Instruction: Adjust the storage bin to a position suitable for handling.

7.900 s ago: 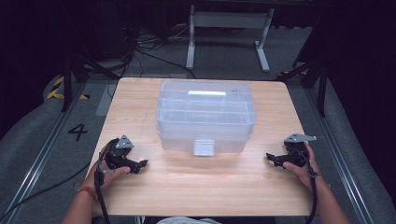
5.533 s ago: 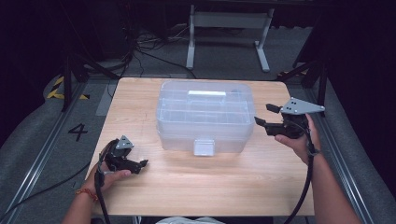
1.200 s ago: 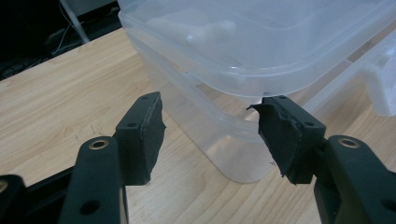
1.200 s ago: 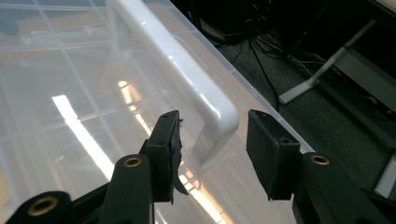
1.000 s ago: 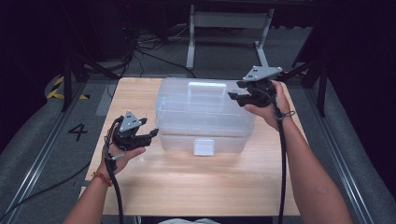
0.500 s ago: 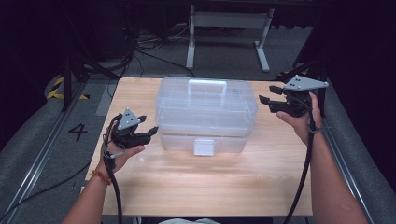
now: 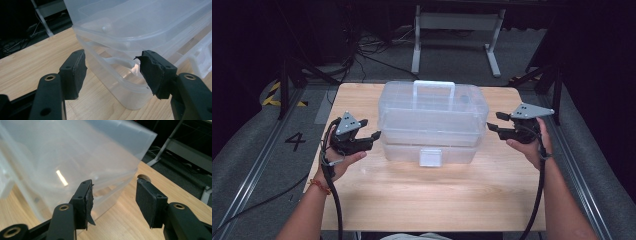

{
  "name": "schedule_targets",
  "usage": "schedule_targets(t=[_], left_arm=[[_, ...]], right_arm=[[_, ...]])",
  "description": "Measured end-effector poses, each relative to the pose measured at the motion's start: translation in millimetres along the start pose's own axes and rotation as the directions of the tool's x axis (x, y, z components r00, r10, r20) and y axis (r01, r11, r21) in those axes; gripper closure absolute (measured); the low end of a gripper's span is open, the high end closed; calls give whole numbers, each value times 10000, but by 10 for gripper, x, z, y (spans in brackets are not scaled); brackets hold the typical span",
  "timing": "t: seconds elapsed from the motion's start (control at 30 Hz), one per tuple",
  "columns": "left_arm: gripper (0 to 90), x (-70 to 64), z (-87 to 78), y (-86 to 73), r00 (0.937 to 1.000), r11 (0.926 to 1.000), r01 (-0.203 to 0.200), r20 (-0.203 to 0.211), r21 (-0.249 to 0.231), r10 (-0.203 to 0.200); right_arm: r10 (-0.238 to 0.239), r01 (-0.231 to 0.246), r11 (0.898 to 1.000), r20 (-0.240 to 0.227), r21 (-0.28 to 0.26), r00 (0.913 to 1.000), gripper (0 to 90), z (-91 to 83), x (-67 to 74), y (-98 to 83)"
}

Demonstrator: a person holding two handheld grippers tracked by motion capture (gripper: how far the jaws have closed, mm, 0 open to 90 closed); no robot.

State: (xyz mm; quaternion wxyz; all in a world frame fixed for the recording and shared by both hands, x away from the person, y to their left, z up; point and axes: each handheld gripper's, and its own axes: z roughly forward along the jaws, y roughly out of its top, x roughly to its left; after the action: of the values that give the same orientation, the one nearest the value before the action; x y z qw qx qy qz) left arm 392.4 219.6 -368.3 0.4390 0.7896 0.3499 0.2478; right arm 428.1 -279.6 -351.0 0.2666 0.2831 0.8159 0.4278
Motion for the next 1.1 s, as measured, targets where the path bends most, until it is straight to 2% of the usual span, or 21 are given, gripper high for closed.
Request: schedule_targets(t=[0.03, 0.17, 0.37, 0.43, 0.6, 0.63, 0.83, 1.0, 1.1], left_arm=[[382, 8, 2, 6, 10000, 10000, 8, 21, 32, -8], [382, 12, 12, 17, 10000, 10000, -1, 57, 63, 1], [382, 21, 22, 41, 10000, 10000, 36, 45, -9, -35], [382, 23, 32, 47, 9999, 9999, 96, 78, -33, -96], [382, 30, 41, 60, 9999, 10000, 69, 92, -42, -69], [382, 32, 39, 65, 9999, 10000, 72, 73, -49, -72], [382, 42, 34, 90, 10000, 9999, 43, 40, -129, -42], [381, 49, 38, 90, 9999, 9999, 92, 106, -86, -91], [382, 44, 42, 94, 9999, 9998, 128, 104, -171, -126]], right_arm=[[-166, 165, 9998, -34, -81, 9999, 501, 7, 48, -48], [7, -12, 9994, -161, -342, 9999, 491, -13, 56, -125], [157, -160, 9997, -167, -196, 9997, 484, -1, 59, -237], [47, -49, 9999, -117, -145, 9999, 479, 17, 74, -258], [-11, 8, 9994, -61, -353, 10000, 478, 23, 104, -231], [-15, 6, 9987, -165, -511, 9999, 478, 30, 119, -216], [-168, 159, 9988, -174, -466, 9997, 475, 88, 162, -195], [-139, 134, 9974, -68, -711, 9999, 482, 145, 183, -158], [-368, 376, 9963, 117, -767, 9993, 488, 159, 210, -127]])
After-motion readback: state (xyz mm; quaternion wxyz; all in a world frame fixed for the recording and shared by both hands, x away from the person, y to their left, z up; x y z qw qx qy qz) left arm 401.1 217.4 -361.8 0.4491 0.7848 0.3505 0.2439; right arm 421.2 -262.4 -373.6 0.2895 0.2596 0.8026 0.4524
